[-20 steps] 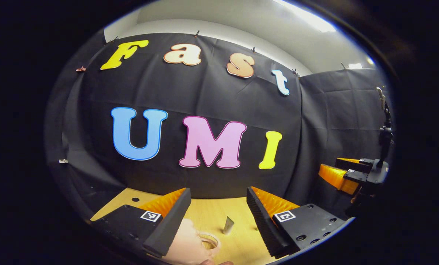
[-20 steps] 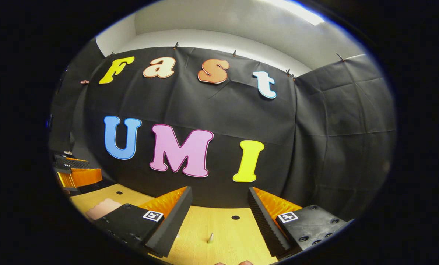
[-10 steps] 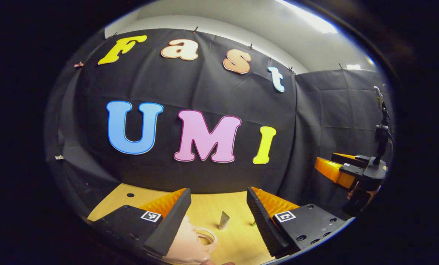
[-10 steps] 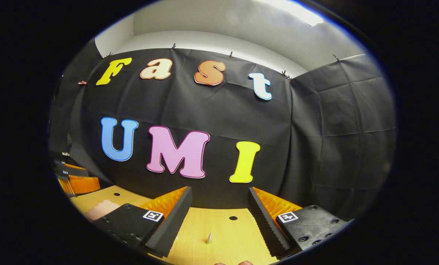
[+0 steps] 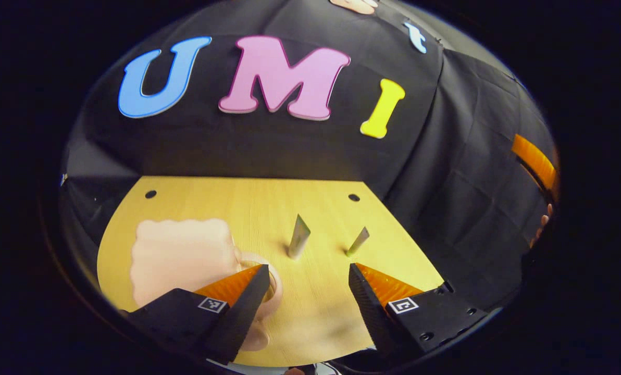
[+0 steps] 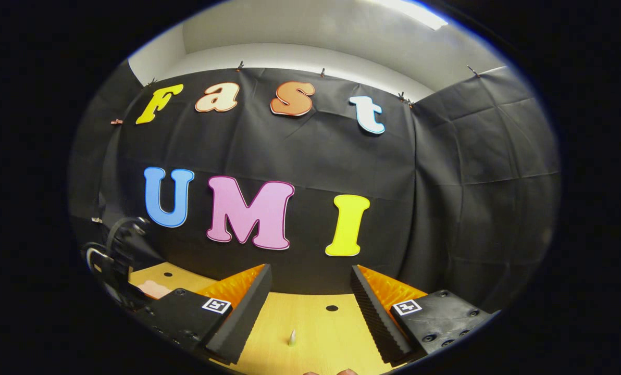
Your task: First open the suitcase, pack the skin care products into it, and then close the suitcase.
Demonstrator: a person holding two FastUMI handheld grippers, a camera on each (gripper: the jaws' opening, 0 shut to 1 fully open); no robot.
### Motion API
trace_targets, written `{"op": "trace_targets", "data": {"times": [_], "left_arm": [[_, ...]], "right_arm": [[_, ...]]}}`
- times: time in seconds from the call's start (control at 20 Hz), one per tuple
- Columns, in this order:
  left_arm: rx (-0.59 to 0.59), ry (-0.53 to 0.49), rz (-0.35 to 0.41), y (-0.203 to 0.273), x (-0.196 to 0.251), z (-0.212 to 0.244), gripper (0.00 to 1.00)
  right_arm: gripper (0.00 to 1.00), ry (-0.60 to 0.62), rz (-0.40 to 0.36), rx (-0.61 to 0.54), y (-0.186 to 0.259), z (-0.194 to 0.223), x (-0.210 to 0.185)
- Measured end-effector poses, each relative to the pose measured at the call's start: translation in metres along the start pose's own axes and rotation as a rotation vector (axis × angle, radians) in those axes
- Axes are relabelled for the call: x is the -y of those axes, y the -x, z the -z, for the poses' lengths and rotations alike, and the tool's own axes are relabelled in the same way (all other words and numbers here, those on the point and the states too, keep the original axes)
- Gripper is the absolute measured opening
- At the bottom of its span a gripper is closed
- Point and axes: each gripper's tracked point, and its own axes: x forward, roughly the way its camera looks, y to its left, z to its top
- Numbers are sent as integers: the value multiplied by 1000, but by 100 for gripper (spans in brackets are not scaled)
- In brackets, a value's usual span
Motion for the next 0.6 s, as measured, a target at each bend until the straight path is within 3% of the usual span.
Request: {"op": "trace_targets", "data": {"times": [0.2,0.4,0.6], "left_arm": [[-262,151,-79,-65,-14,39,97],[-365,157,-236,-110,-46,52,97],[-430,220,-293,-139,-53,69,89]], "right_arm": [[96,-70,-32,-61,-18,24,30],[96,-56,-20,-99,-35,49,66],[96,-82,-33,-148,-47,71,87]]}}
